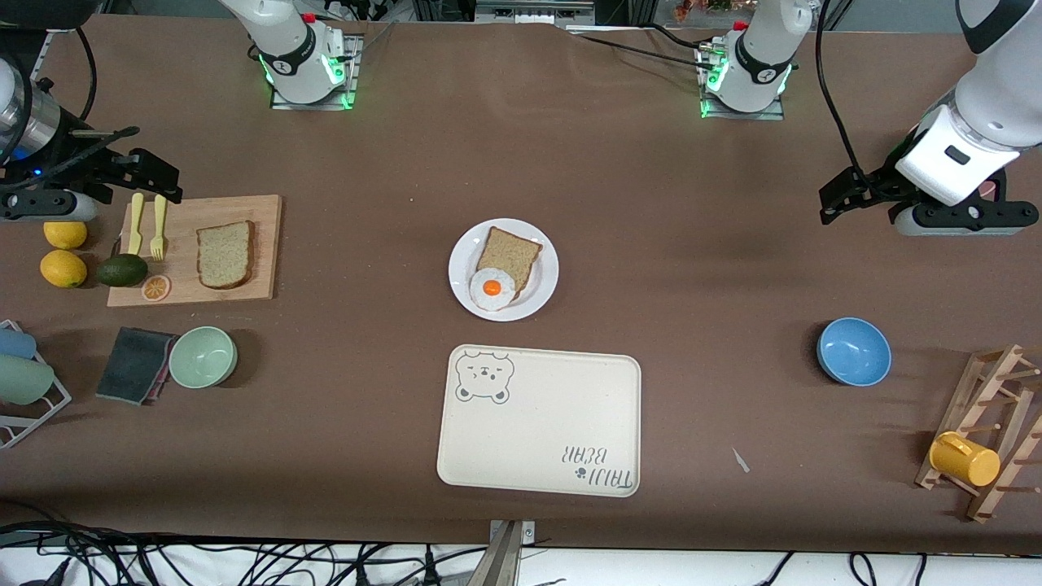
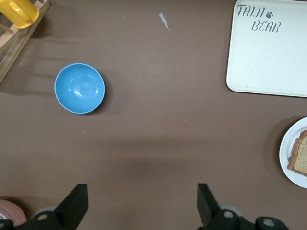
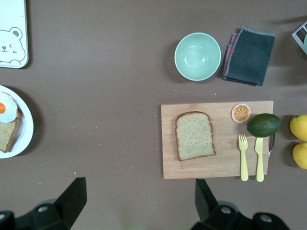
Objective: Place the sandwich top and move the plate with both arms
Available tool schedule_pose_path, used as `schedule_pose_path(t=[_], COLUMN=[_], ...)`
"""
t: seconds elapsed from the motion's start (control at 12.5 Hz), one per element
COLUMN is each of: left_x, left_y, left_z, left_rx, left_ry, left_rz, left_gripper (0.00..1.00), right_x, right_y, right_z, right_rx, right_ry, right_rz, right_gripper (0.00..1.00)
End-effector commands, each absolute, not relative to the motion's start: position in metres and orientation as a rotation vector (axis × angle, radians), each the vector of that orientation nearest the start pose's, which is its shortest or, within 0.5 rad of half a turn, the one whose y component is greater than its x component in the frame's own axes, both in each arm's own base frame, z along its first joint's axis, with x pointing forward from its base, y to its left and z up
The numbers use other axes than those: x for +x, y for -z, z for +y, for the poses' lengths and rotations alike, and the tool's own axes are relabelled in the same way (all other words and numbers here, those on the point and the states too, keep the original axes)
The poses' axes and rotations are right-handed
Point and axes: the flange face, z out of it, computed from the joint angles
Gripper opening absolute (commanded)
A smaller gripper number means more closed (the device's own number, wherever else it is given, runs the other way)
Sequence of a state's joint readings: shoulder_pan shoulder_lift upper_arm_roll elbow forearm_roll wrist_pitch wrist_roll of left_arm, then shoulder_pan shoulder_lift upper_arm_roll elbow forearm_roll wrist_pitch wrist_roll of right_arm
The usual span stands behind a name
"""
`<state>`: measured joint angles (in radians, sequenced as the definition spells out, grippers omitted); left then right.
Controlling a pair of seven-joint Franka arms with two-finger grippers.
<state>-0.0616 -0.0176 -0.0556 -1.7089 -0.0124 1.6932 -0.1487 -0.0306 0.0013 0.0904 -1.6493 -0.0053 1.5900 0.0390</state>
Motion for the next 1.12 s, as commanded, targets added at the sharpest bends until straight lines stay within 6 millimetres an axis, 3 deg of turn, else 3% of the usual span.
schedule_pose_path(t=[0.0, 1.04], left_x=[0.5559, 0.556], left_y=[-0.5842, -0.5856], left_z=[-0.0692, -0.0701], left_rx=[-3.13, -3.131], left_ry=[0.017, 0.022], left_rz=[-0.012, -0.012], left_gripper=[1.0, 1.0], right_x=[0.5459, 0.5482], right_y=[-0.5893, -0.5916], right_z=[0.0302, 0.0318], right_rx=[-3.165, -3.166], right_ry=[-0.098, -0.081], right_rz=[-0.023, -0.043], right_gripper=[1.0, 1.0])
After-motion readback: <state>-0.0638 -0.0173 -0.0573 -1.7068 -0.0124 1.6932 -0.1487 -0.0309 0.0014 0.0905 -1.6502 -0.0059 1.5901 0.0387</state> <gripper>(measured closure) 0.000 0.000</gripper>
